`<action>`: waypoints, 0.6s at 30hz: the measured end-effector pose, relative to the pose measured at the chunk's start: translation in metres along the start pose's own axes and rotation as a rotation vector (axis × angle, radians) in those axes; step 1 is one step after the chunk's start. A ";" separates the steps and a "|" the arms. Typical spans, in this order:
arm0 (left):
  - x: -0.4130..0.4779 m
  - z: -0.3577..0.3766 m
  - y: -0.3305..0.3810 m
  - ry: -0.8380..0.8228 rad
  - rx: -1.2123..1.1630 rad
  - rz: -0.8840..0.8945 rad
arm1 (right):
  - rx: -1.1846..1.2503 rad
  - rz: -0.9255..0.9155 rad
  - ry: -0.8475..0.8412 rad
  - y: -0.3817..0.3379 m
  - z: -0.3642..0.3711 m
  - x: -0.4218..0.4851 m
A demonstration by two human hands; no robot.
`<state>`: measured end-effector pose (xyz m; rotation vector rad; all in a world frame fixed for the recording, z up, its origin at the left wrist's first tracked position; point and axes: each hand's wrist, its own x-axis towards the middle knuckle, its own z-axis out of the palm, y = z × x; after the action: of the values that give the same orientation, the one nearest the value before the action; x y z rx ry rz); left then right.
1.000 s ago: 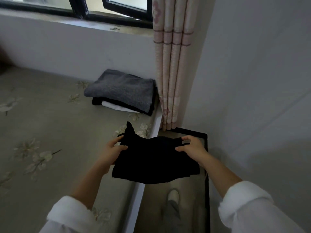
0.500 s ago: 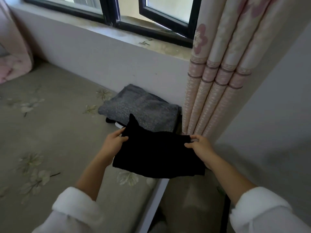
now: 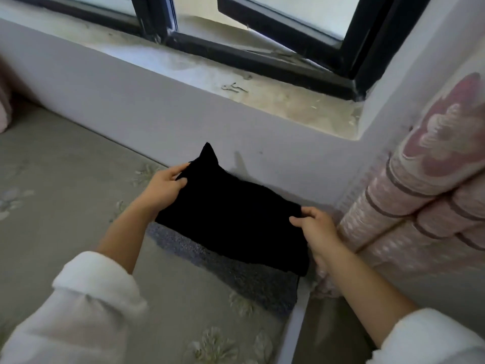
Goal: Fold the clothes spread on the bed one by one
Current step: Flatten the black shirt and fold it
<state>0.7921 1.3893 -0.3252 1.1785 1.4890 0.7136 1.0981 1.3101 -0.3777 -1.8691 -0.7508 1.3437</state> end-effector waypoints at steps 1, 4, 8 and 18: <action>0.014 -0.006 0.002 0.018 0.002 0.009 | 0.034 0.025 -0.008 0.000 0.007 0.009; 0.049 -0.023 -0.007 0.071 0.025 0.006 | 0.173 0.124 0.020 0.010 0.024 0.031; 0.068 -0.017 -0.062 0.271 0.527 -0.075 | -0.036 0.222 -0.017 0.040 0.037 0.041; 0.008 0.080 -0.158 0.349 0.871 -0.061 | -1.135 -0.577 -0.393 0.072 0.085 0.007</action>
<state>0.8218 1.3314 -0.4905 1.6871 2.2314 0.2053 1.0227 1.2915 -0.4584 -1.8459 -2.4115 0.9300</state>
